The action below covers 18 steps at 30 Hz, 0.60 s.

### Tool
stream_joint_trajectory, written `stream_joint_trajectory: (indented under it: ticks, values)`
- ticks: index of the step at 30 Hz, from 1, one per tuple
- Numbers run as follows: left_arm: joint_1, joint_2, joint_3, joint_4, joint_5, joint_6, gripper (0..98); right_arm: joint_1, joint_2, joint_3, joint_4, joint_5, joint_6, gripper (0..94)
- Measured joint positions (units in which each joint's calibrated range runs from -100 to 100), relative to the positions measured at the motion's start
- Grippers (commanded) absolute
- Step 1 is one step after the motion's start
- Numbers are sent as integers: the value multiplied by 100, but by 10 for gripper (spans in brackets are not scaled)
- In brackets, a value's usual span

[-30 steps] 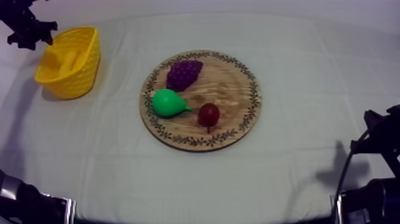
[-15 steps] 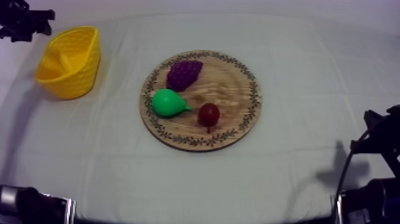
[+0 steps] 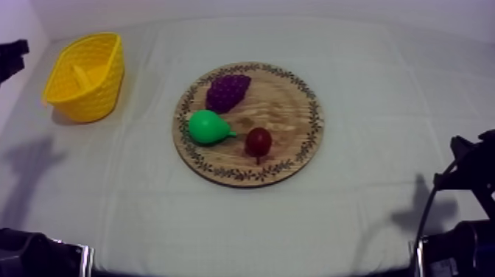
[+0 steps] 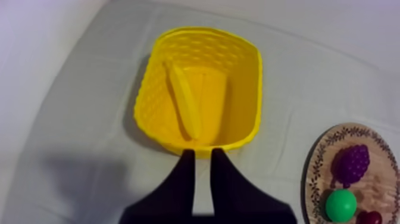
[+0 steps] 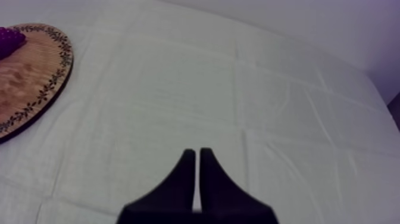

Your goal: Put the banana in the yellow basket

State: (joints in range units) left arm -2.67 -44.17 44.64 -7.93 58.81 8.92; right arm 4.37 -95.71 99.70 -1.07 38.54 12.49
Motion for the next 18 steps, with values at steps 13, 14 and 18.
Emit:
stream_joint_trajectory:
  ticks: [13,14,18]
  values:
    - [60,-3016,3068,-42,-1269,163,1,0,0,0,0,0,-2,6]
    - [64,-3187,3271,-42,-1334,176,1,0,0,0,0,0,-2,6]
    - [76,-3746,3940,-35,-1501,194,1,0,0,0,0,0,-2,6]
